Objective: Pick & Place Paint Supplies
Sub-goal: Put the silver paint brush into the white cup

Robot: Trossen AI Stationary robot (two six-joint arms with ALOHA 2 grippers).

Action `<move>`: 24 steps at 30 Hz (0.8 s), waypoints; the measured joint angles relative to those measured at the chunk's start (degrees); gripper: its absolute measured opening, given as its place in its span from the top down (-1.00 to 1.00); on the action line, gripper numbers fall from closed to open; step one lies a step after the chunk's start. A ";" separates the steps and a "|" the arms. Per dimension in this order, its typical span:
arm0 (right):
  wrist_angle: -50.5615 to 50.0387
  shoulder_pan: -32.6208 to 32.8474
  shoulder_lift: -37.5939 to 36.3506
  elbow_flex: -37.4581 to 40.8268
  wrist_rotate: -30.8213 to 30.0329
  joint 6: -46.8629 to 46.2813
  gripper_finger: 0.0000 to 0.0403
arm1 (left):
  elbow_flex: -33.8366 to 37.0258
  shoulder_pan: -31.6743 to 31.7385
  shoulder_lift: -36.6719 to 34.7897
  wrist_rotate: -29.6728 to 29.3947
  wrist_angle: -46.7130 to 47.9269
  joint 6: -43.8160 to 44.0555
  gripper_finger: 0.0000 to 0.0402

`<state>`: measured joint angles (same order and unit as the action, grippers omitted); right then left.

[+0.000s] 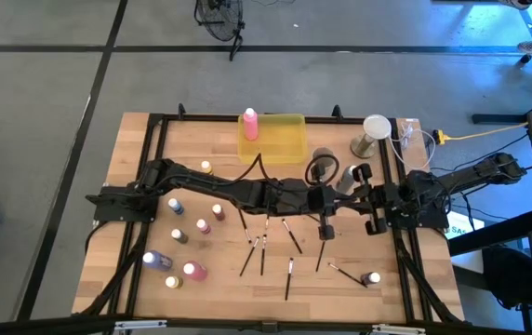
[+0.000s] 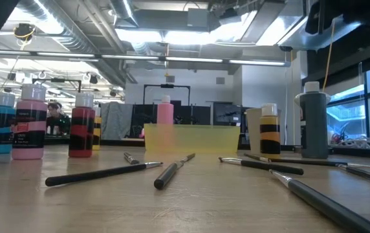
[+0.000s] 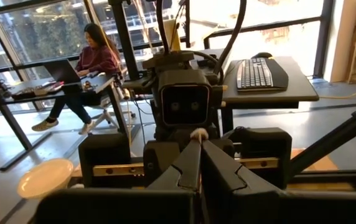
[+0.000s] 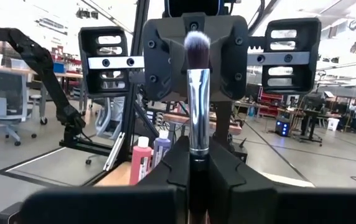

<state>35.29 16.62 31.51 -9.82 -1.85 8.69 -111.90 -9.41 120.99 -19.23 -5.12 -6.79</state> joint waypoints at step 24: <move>-0.84 -0.89 0.03 -2.25 -11.52 0.24 0.89 | 0.09 -4.48 -16.17 13.43 48.18 8.46 0.36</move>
<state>34.45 15.73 31.53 -12.07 -13.37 8.93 -111.81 -13.89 104.82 -5.80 43.07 1.68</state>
